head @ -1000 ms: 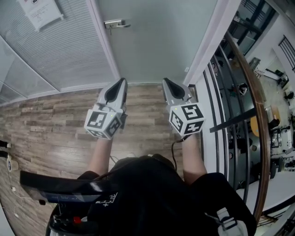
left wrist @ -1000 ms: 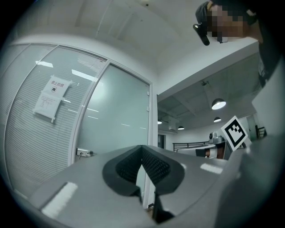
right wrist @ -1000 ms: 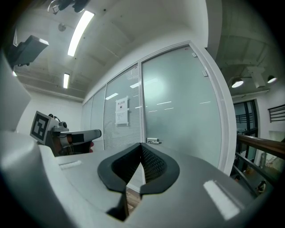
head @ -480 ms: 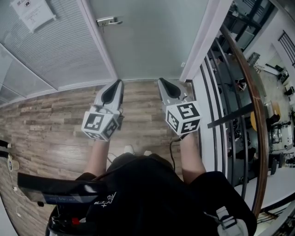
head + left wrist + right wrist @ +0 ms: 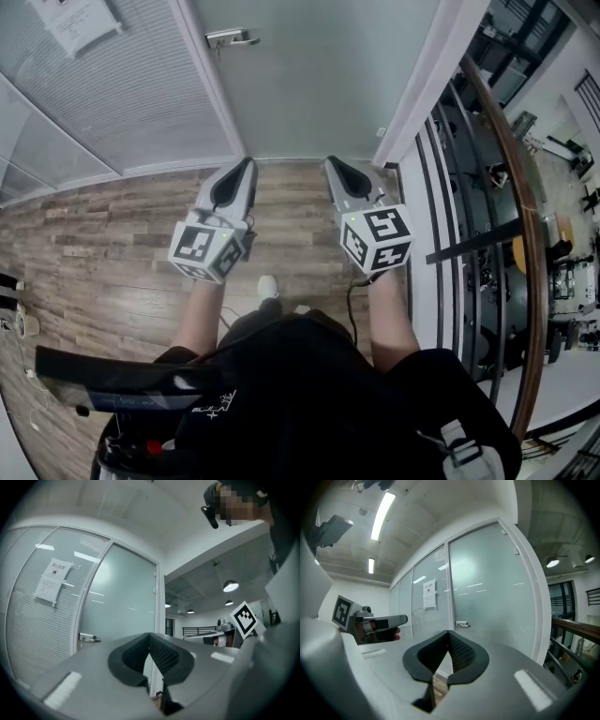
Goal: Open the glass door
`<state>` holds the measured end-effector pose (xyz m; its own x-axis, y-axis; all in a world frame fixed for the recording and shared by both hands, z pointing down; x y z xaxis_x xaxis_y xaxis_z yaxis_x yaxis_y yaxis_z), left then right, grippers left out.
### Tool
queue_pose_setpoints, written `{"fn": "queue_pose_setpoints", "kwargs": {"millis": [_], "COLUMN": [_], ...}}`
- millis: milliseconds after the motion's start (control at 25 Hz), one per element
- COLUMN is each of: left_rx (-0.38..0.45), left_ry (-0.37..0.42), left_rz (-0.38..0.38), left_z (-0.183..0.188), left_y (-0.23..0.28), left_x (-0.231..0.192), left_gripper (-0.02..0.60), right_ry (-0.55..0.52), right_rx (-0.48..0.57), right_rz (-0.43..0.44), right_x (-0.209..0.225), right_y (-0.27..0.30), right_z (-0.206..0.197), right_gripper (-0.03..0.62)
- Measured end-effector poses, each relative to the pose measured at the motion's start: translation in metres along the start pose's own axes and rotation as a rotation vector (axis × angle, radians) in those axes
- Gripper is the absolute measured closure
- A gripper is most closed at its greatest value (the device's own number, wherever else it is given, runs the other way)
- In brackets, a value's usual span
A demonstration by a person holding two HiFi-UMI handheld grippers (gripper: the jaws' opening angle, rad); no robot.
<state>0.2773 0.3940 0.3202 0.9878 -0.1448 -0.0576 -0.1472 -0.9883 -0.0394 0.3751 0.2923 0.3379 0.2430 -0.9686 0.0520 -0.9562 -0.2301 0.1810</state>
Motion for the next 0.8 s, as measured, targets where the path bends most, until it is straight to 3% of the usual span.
{"fn": "queue_pose_setpoints", "kwargs": {"millis": [800], "left_rx": [0.027], "left_ry": [-0.041], "left_rz": [-0.012], "left_z": [0.005], "left_y": [0.033], "left_x": [-0.092], "left_gripper": [0.583], "right_ry": [-0.055], "right_rx": [-0.006], "right_rz": [0.006], "right_x": [-0.02], "right_y": [0.091], "right_z": [0.027], "right_gripper": [0.592]}}
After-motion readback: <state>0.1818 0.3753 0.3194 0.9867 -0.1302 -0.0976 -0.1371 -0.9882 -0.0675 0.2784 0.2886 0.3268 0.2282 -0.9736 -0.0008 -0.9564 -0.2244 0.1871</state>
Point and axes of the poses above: the fingertips, and each gripper's own axes: y forward along the fingers, x to its right, z out of its top, the point moved 1 cm from there along -y, backward along the fingers, and after that the axes turned 5 degrees about -x, right-handed, at the moved point
